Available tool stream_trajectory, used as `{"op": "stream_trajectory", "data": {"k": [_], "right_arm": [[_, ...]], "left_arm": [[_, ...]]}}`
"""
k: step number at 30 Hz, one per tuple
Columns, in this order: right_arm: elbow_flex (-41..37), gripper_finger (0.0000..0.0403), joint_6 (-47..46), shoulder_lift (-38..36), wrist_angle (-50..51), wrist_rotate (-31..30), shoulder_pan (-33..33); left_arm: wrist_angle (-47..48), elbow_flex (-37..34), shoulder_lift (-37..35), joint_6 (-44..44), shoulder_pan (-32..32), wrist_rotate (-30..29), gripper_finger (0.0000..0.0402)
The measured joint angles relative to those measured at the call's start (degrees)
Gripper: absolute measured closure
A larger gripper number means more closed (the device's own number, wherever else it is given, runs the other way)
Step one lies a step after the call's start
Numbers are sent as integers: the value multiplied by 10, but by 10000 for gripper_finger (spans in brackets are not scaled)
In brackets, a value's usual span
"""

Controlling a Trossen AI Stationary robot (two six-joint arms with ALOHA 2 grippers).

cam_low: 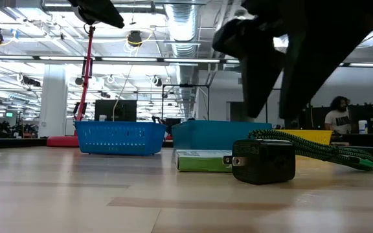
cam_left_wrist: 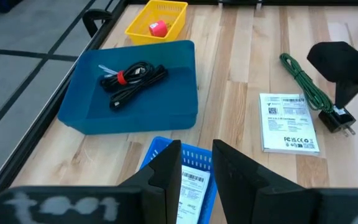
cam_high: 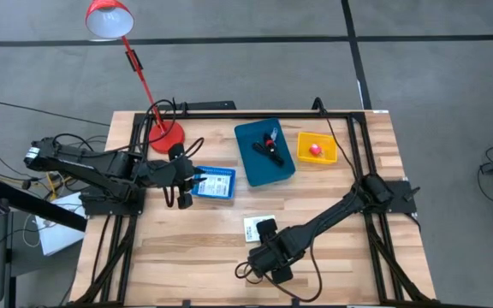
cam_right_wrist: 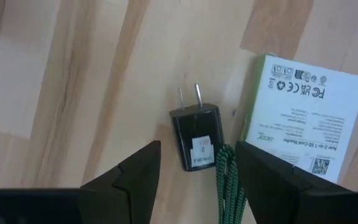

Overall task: Pick and place items into bin
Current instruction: Put the black charger adapter into the yellow basket

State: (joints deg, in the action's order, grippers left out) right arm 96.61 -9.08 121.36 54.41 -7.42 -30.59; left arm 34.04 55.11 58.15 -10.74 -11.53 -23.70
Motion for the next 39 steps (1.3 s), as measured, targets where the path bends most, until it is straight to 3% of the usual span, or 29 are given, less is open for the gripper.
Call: {"op": "stream_trajectory", "data": {"k": [39], "right_arm": [[-4,179,66,9,-13,-1,19]], "left_arm": [[-1,0,0,0,0,0,321]]}}
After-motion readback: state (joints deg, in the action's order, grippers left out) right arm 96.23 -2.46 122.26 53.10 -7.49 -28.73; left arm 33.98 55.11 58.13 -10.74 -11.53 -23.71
